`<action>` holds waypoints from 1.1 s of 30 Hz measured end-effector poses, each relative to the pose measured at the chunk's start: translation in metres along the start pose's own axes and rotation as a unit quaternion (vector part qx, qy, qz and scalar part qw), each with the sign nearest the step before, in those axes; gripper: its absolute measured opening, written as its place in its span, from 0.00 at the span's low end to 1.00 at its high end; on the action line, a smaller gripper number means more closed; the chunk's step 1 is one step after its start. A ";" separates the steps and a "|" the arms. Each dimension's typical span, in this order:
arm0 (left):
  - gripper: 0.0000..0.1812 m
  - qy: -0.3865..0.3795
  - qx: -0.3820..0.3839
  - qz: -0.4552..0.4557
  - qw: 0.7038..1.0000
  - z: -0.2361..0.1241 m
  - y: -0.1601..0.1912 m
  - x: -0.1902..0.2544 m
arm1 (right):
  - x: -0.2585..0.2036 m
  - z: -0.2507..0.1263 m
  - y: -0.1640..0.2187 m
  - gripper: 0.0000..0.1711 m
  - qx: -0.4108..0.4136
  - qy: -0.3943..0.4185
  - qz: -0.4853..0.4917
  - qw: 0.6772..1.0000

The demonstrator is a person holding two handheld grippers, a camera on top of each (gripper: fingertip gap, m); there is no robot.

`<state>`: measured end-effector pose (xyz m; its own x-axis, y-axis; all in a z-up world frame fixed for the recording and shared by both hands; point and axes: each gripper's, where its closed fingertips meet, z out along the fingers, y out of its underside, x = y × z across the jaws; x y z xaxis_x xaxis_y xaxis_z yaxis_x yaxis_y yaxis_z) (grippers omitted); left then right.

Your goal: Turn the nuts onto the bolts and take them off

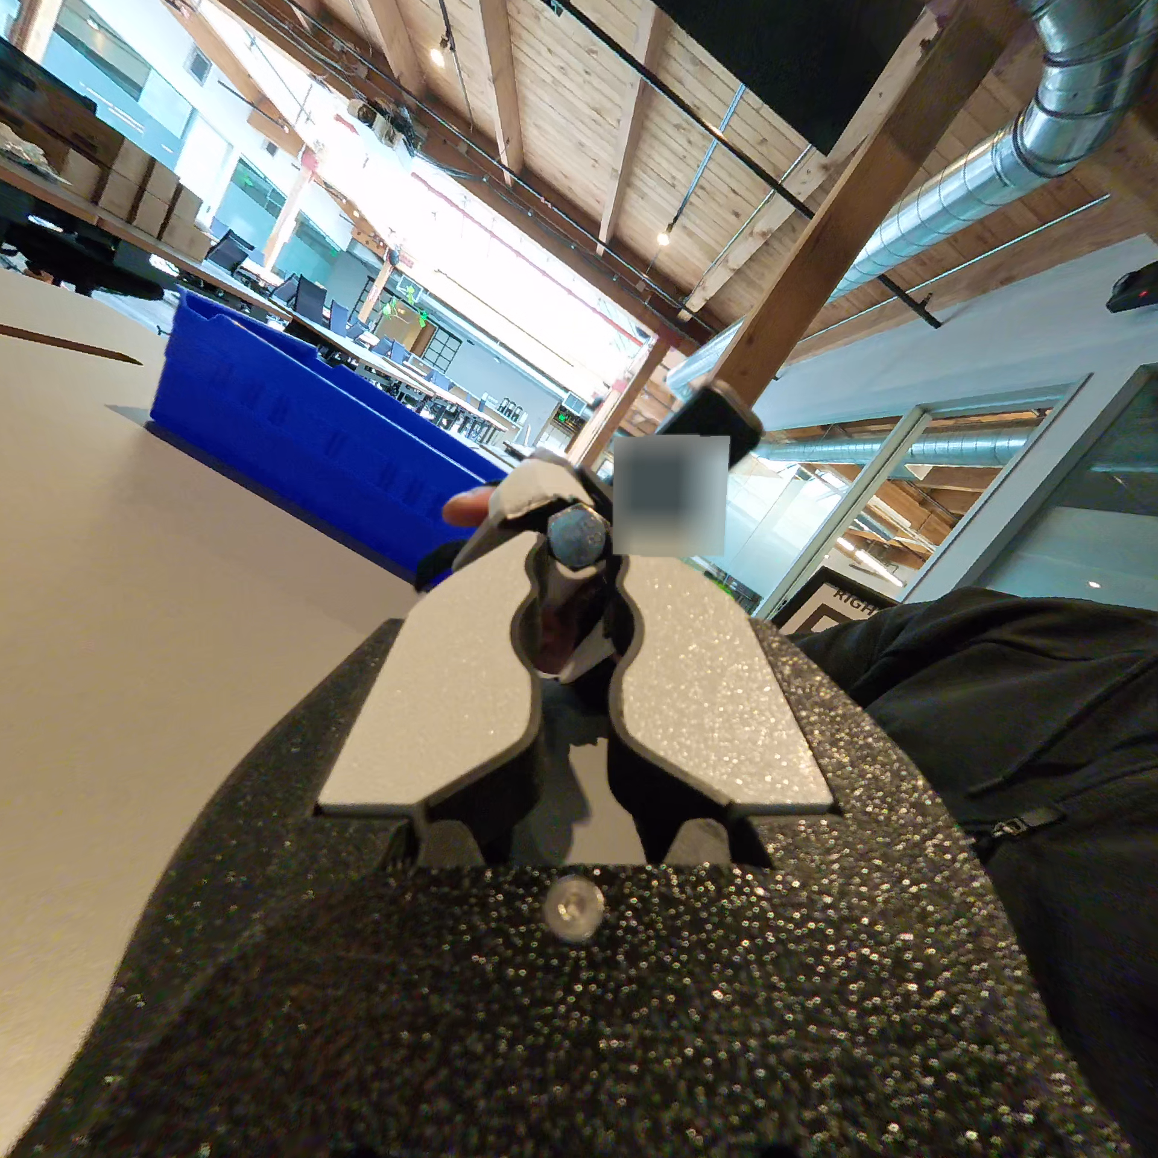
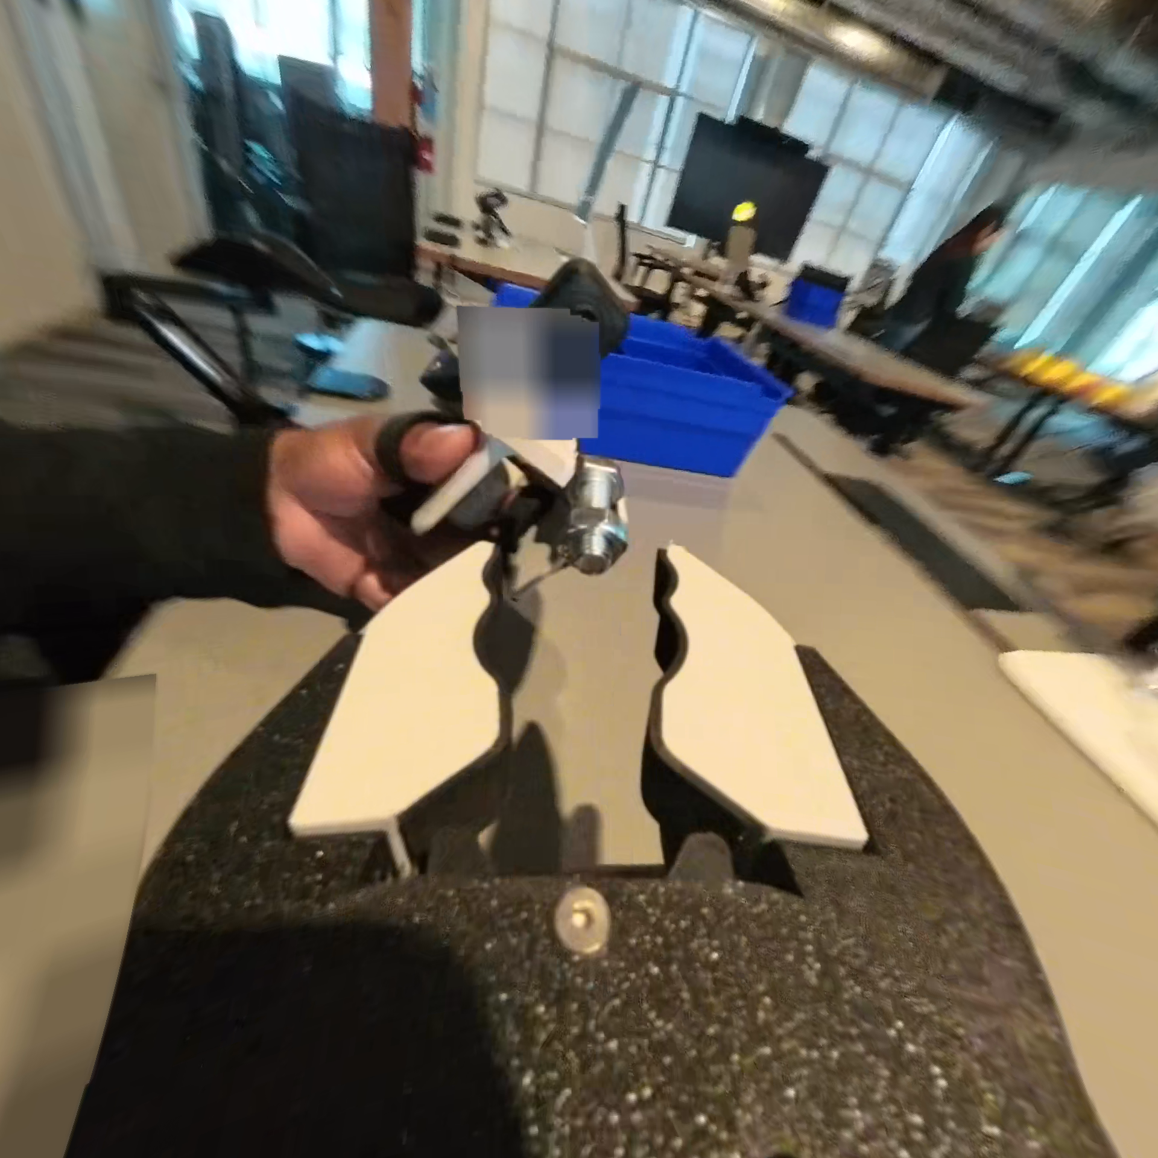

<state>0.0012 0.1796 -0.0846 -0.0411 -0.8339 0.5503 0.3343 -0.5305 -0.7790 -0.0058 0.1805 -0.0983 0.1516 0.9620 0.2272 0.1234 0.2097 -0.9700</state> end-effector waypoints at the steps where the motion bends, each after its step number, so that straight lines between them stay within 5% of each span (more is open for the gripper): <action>1: 0.09 0.000 0.000 -0.001 1.000 0.000 0.000 0.000 | 0.002 0.000 -0.001 0.27 -0.006 0.027 -0.049 0.998; 6: 0.09 -0.001 -0.002 -0.003 1.000 0.000 0.001 -0.001 | 0.006 0.000 -0.001 0.25 -0.040 0.119 -0.229 0.965; 15: 0.09 -0.004 -0.014 -0.004 1.000 0.002 0.005 -0.002 | 0.010 -0.003 -0.001 0.11 -0.057 0.160 -0.306 0.937; 18: 0.09 -0.004 -0.015 -0.003 1.000 0.002 0.005 -0.001 | 0.009 -0.003 -0.001 0.11 -0.049 0.135 -0.251 0.957; 22: 0.09 -0.015 -0.021 0.007 1.000 0.001 0.006 -0.003 | 0.003 -0.001 0.003 0.11 -0.018 0.022 -0.021 0.999; 27: 0.09 -0.014 -0.018 0.007 1.000 0.002 0.005 -0.003 | -0.002 -0.004 -0.002 0.12 0.031 -0.076 0.146 0.986; 33: 0.09 -0.012 0.001 -0.005 1.000 -0.002 0.000 -0.004 | 0.012 -0.005 -0.002 0.27 -0.012 0.073 -0.104 0.992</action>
<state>-0.0002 0.1826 -0.0874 -0.0225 -0.8246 0.5653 0.3353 -0.5389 -0.7728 0.0008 0.1910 -0.0932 0.2612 0.8621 0.4342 0.1902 0.3950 -0.8988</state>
